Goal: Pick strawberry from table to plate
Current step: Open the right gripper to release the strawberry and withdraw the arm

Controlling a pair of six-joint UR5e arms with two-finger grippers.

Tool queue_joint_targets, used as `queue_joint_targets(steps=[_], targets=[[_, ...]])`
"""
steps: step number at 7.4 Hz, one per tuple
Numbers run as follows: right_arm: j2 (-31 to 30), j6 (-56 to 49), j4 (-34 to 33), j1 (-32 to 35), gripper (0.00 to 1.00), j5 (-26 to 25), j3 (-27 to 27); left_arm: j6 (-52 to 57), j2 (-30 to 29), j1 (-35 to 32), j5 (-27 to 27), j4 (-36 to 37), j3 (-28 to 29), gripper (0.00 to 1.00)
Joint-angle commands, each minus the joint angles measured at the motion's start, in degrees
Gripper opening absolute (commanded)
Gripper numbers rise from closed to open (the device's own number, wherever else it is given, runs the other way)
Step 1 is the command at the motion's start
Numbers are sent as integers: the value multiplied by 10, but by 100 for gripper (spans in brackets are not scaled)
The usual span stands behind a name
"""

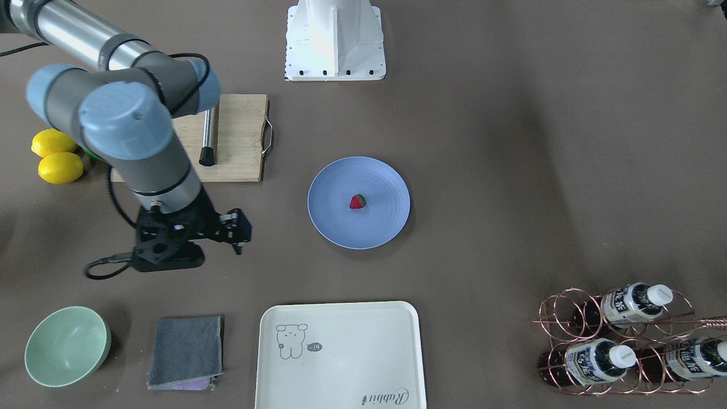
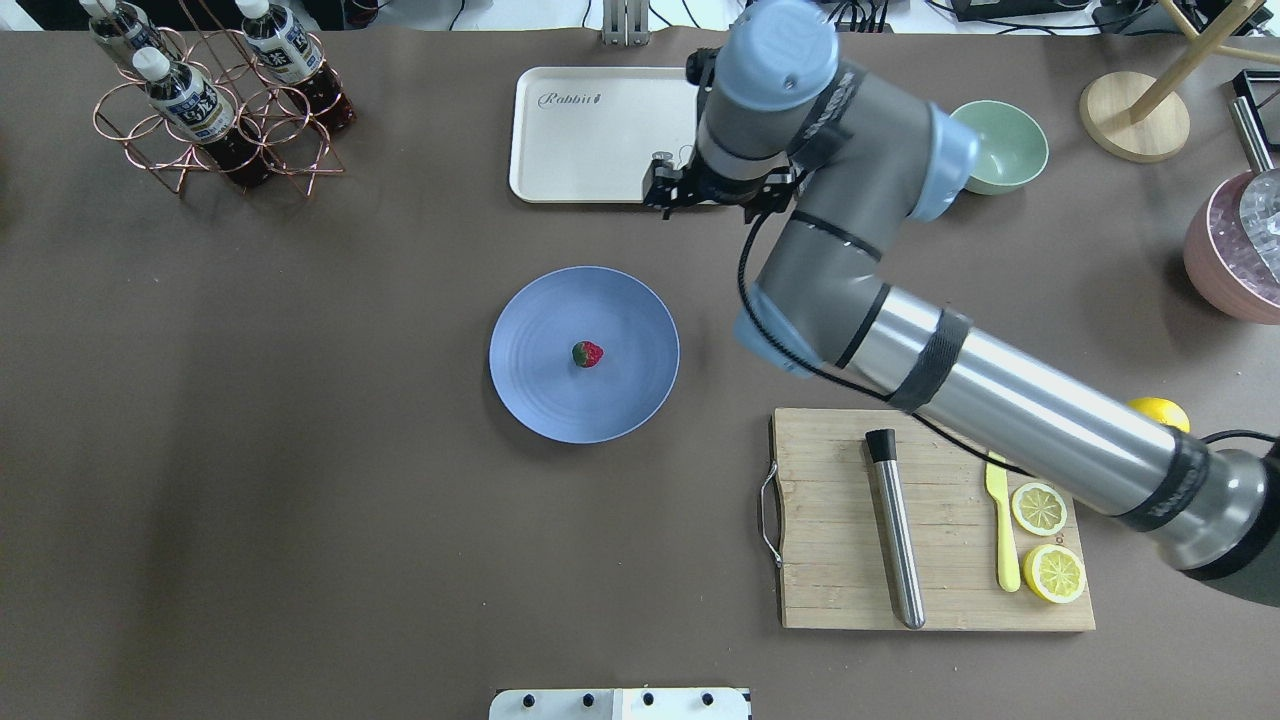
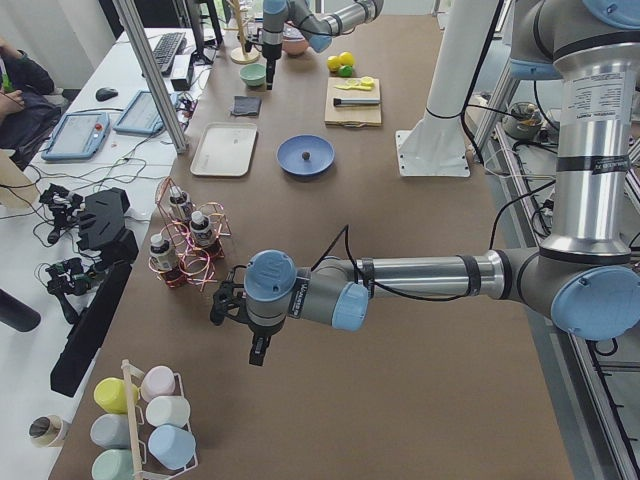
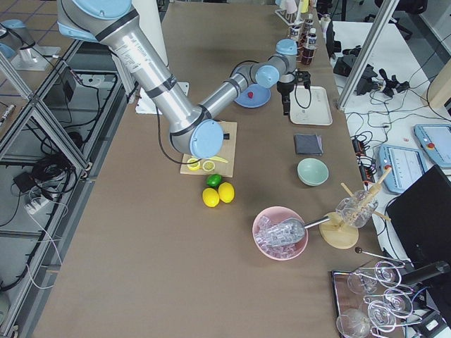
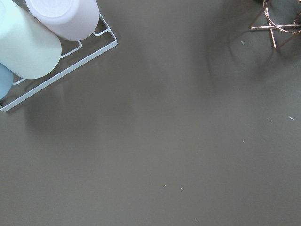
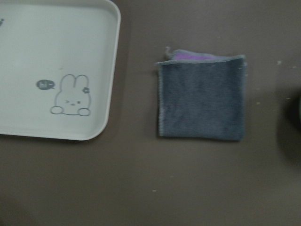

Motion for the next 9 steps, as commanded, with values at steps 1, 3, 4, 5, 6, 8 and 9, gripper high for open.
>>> queue_joint_targets(steps=[1, 3, 4, 5, 6, 8, 9], targets=[[-102, -209, -108, 113, 100, 35, 102, 0, -2, -2, -31, 9, -1, 99], [-198, -353, -142, 218, 100, 91, 140, 1, 2, -1, -37, 12, -3, 99], [-249, -429, -140, 256, 100, 100, 139, 1, 3, -1, -37, 12, -3, 99], [-297, -505, -136, 293, 100, 97, 136, 1, 4, -2, -37, 12, -3, 99], [-345, -544, -135, 315, 100, 93, 133, 0, 6, -2, -35, 12, -3, 99], [-381, -538, -128, 321, 100, 92, 128, 0, 11, -2, -36, 9, -5, 99], [-385, -538, -129, 321, 100, 92, 117, 0, 10, -2, -36, 9, -5, 99]])
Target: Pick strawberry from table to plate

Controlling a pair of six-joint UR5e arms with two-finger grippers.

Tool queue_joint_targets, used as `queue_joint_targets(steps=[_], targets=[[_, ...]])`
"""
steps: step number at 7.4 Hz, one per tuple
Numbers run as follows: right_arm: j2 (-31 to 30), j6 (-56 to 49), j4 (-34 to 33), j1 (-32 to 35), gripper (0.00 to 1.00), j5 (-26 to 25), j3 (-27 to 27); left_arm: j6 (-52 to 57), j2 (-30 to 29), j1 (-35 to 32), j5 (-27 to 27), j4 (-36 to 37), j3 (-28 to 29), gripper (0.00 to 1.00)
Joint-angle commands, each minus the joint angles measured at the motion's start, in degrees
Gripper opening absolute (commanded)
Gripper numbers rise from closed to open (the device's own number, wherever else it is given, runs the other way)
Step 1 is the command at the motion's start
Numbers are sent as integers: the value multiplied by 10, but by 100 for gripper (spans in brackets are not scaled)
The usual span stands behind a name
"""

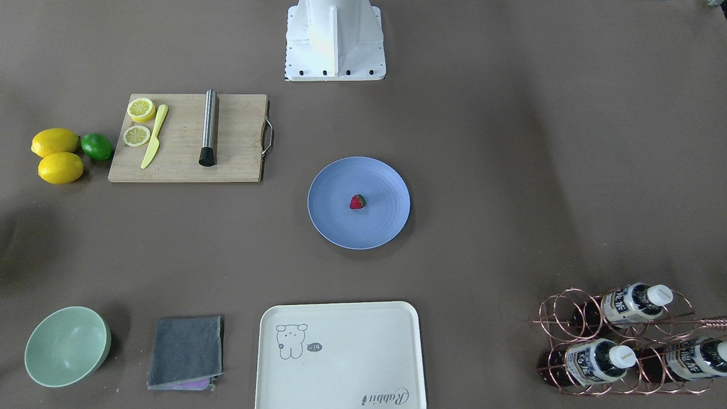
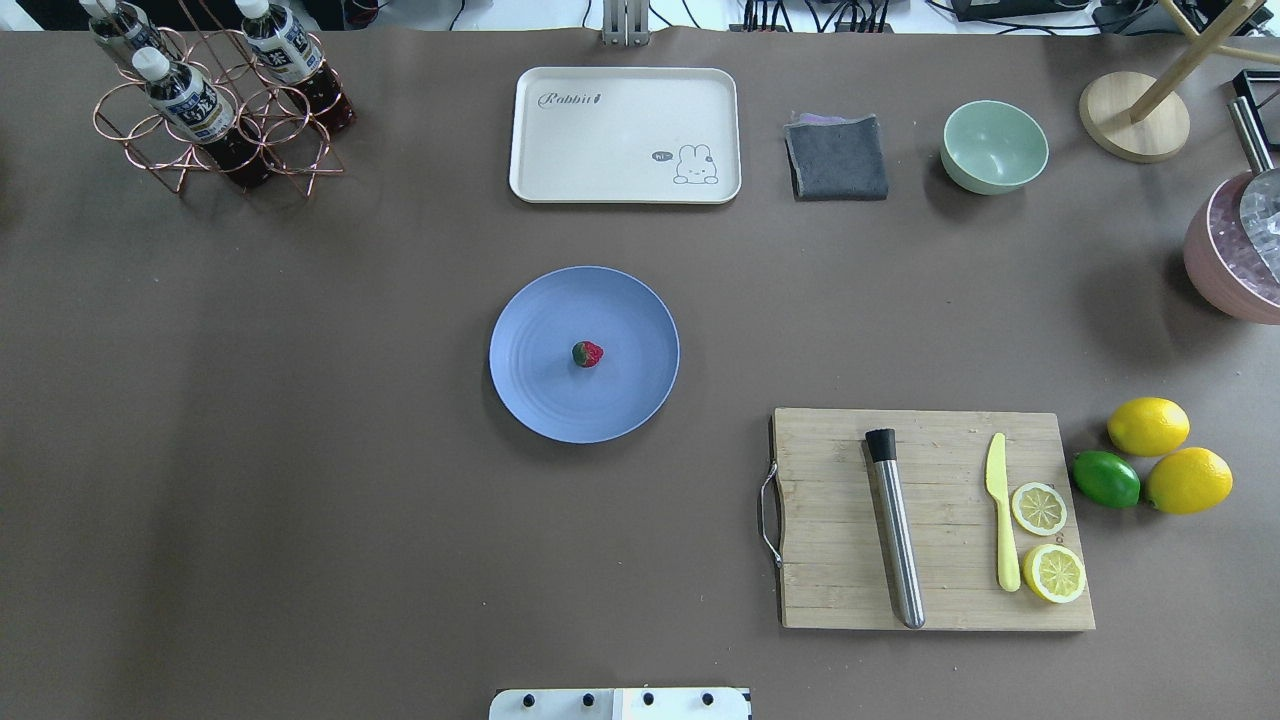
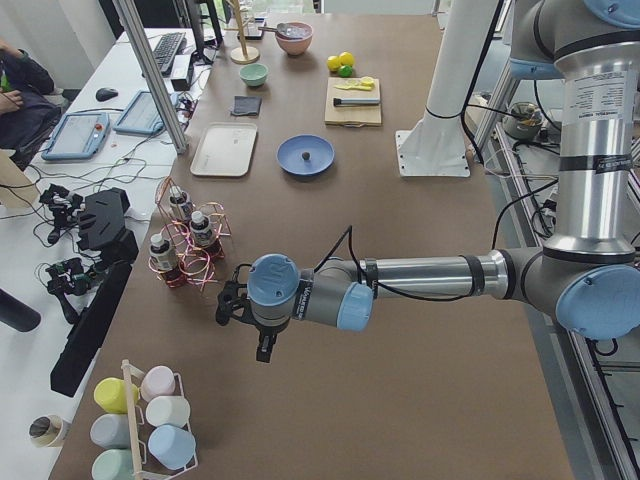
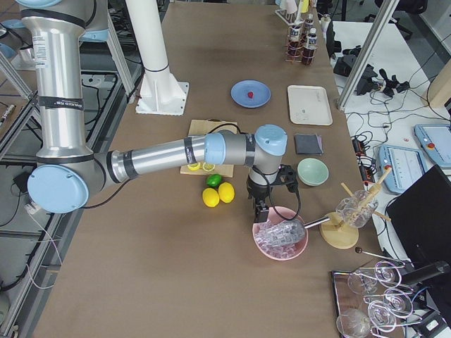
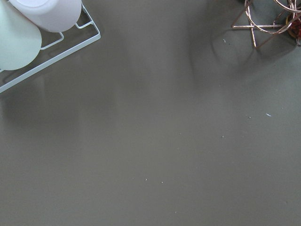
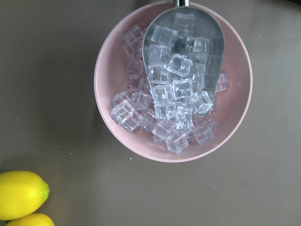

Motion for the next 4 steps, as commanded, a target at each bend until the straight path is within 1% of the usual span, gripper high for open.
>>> queue_joint_targets(steps=[1, 2, 3, 4], targets=[[-10, -2, 1, 2, 100, 2, -21, 2, -3, 0, 1, -4, -2, 99], [-10, -2, 1, 2, 100, 4, -27, 1, -2, 5, 31, -4, -6, 99], [-10, -2, 1, 2, 100, 5, -27, -1, -2, 6, 91, 0, 1, 99], [-10, -2, 2, 2, 100, 6, -26, 0, 0, 10, 109, 9, 2, 99]])
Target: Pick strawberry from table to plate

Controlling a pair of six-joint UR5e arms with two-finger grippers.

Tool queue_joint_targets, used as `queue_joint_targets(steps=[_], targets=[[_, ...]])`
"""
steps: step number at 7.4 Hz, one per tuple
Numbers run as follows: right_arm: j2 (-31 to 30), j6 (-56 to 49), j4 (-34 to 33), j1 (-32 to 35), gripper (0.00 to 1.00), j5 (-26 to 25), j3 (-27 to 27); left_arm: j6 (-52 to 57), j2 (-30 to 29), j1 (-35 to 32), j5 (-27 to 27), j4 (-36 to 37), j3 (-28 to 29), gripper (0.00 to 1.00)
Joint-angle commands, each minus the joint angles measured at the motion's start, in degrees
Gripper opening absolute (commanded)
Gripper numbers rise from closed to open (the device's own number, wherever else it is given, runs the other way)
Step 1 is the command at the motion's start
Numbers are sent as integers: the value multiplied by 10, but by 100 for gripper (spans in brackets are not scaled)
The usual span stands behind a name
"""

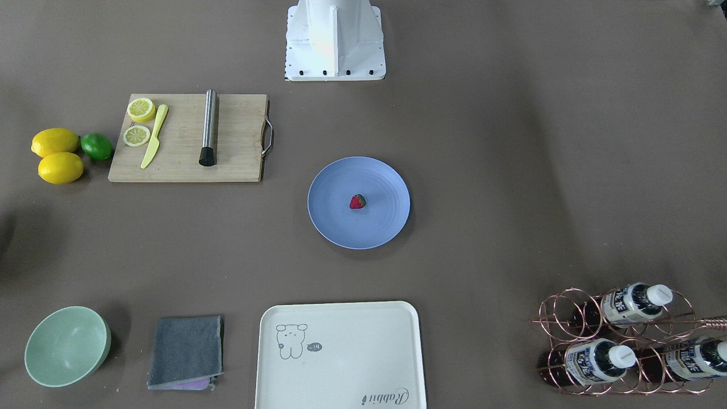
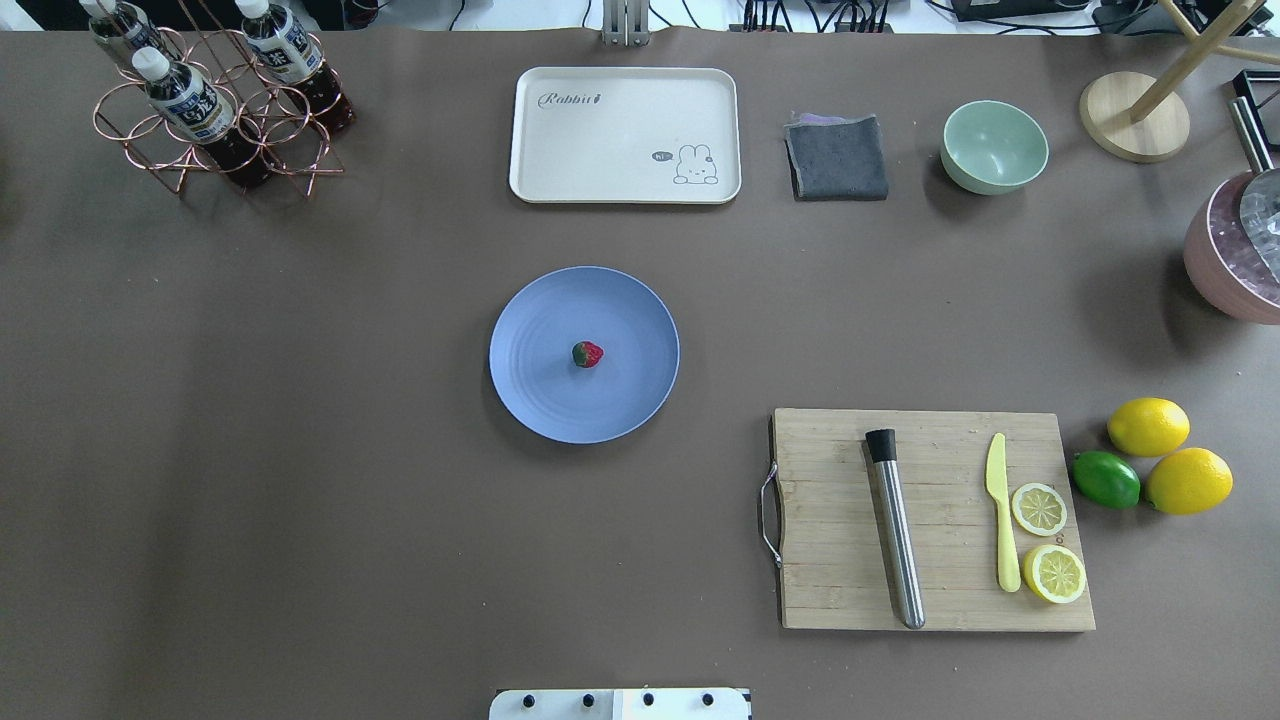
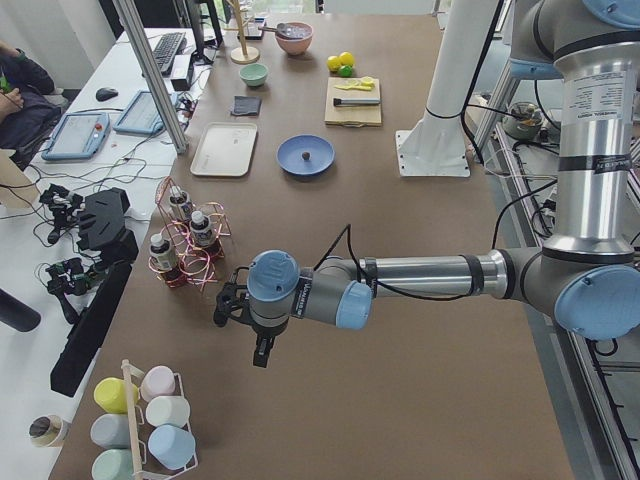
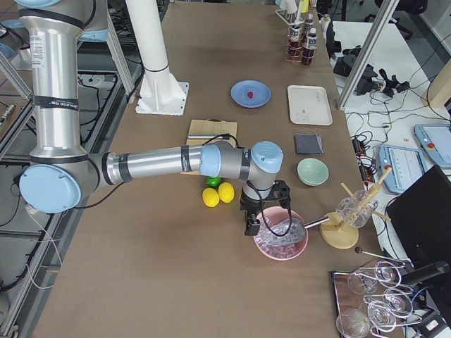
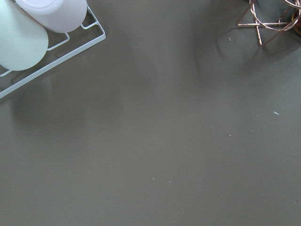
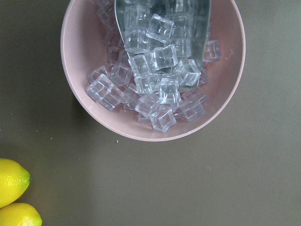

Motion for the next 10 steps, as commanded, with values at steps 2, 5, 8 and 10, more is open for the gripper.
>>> queue_joint_targets(steps=[2, 5, 8, 10], targets=[[1, 0, 0, 0, 100, 2, -2, 1, 14, 0, 44, 13, -3, 99], [0, 0, 0, 0, 100, 3, -2, 1, 22, 3, 43, 65, -4, 99], [0, -1, 0, 0, 100, 10, -2, -4, 23, 3, 43, 68, -5, 99], [0, 0, 0, 0, 100, 16, -2, -4, 24, 3, 42, 68, -2, 99]])
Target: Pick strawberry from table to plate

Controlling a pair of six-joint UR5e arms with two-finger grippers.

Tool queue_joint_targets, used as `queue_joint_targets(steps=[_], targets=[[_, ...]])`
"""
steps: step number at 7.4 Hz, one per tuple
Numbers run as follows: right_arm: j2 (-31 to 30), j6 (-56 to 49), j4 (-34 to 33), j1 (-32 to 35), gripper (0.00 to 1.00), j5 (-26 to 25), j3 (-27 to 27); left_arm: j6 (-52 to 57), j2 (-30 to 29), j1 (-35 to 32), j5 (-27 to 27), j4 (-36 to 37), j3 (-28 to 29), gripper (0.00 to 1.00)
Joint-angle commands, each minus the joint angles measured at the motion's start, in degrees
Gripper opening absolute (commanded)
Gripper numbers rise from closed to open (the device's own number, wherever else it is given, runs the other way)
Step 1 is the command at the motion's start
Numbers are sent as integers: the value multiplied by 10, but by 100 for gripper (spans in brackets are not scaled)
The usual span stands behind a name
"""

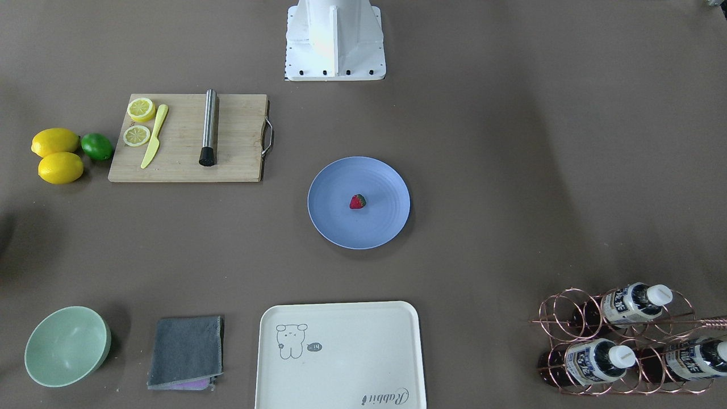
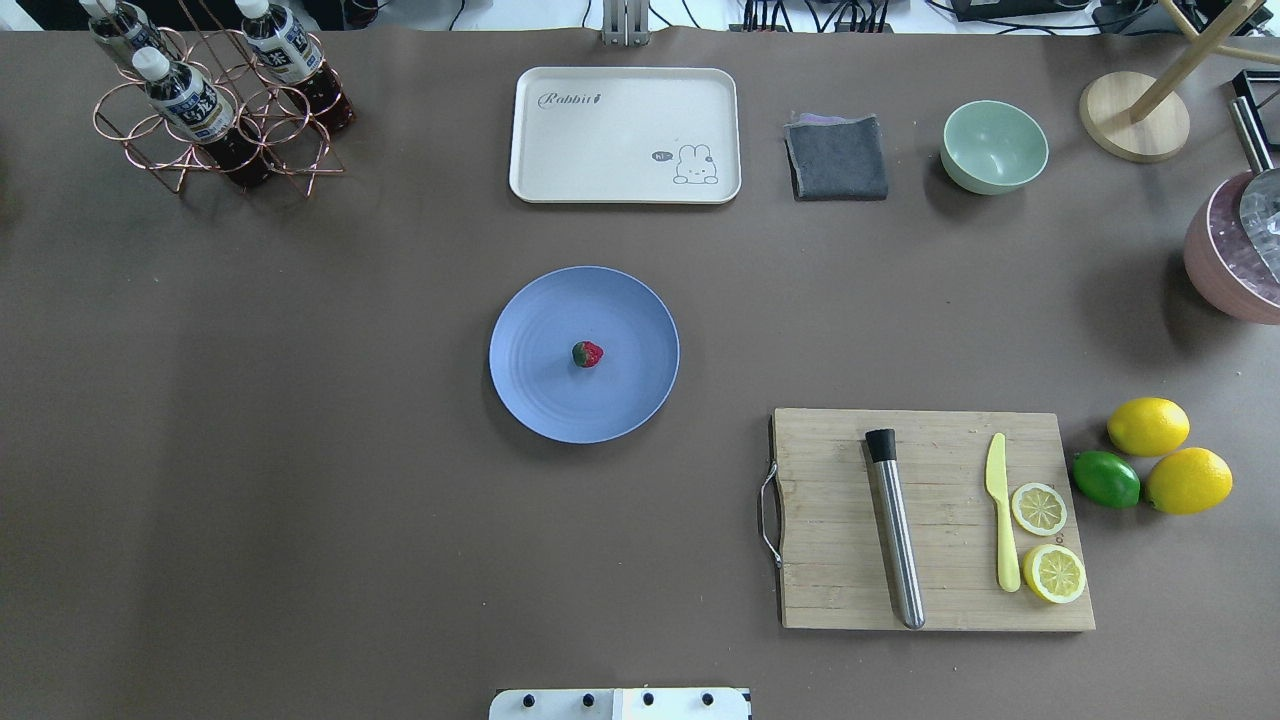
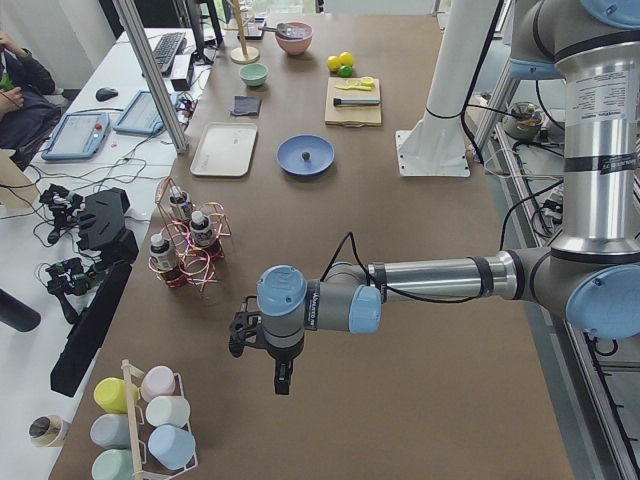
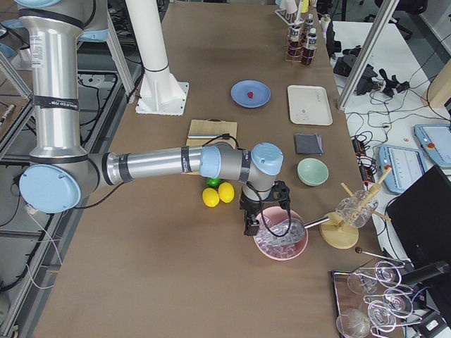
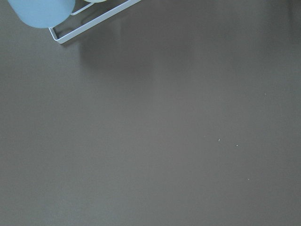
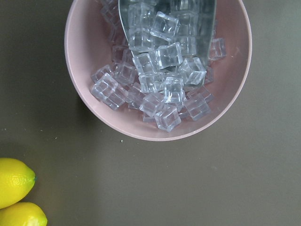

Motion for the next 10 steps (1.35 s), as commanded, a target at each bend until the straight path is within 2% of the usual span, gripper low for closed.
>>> queue_joint_targets(steps=[1, 10], targets=[[0, 0, 0, 0, 100, 8, 1, 0, 0, 0, -1, 0, 2, 99], [0, 0, 1, -1, 100, 28, -3, 3, 10, 0, 0, -5, 10, 99]])
